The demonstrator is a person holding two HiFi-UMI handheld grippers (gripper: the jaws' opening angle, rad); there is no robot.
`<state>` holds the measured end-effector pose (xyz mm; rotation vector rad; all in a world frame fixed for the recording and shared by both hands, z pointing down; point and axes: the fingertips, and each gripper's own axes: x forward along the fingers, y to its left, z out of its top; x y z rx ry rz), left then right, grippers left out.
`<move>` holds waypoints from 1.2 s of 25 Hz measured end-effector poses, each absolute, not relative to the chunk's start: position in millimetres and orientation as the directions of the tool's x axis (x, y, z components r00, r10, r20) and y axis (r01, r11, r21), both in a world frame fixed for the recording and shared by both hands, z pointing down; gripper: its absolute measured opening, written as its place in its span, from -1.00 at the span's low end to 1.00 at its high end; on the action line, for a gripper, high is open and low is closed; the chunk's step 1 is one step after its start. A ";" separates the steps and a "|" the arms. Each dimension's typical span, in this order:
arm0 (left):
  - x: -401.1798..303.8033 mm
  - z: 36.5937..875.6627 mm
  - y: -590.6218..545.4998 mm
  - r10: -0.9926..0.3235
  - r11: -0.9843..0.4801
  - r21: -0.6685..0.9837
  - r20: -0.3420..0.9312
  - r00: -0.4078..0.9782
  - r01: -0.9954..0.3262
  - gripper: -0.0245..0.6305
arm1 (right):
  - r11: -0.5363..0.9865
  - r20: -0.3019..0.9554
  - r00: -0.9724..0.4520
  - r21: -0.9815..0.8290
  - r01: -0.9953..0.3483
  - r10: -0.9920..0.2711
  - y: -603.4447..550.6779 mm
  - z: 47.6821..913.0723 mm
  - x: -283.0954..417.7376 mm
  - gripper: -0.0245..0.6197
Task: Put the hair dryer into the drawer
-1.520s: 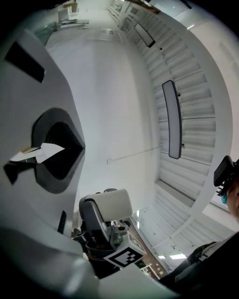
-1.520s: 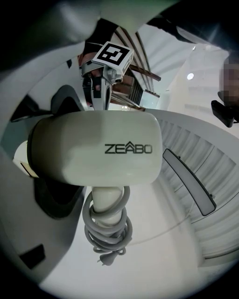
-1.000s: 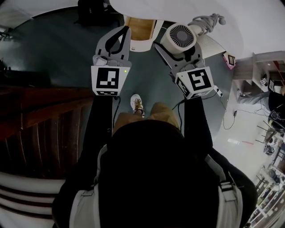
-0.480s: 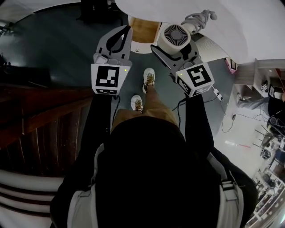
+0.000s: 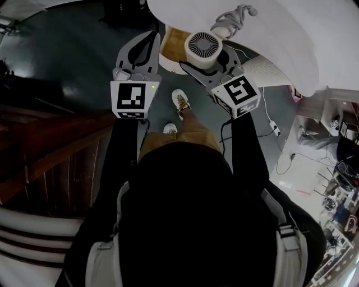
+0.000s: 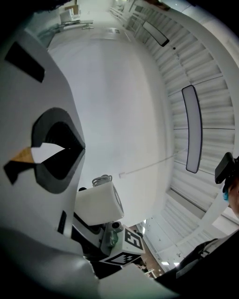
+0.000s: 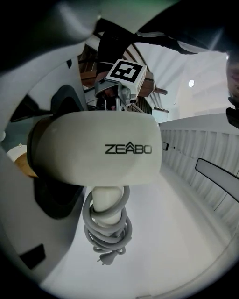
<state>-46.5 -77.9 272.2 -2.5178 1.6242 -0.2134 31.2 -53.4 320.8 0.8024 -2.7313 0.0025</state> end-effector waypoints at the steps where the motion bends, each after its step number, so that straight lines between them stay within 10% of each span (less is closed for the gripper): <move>1: -48.0 275.7 -84.7 -0.915 -0.403 -0.187 0.047 0.401 -0.896 -0.89 | 0.853 0.291 -0.807 0.076 -0.516 -0.514 -60.7 326.4 28.9 0.17; 30: -64.0 359.7 -172.2 -0.935 -0.328 -0.097 0.172 0.309 -0.939 -0.89 | 0.992 0.634 -0.771 -0.121 -0.029 0.054 -116.5 499.0 -26.7 0.17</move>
